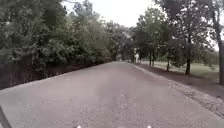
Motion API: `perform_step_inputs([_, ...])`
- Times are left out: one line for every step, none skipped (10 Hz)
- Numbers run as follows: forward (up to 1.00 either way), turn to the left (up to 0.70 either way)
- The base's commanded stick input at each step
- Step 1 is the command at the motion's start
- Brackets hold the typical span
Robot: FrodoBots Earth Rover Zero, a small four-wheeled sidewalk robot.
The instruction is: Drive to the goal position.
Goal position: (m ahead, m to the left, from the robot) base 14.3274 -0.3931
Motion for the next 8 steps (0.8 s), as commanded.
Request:
perform_step_inputs([0.70, -0.35])
perform_step_inputs([0.70, -0.35])
perform_step_inputs([0.70, -0.35])
perform_step_inputs([0.70, -0.35])
perform_step_inputs([0.70, -0.35])
perform_step_inputs([0.70, -0.21])
perform_step_inputs([0.70, -0.08])
perform_step_inputs([0.70, 0.00])
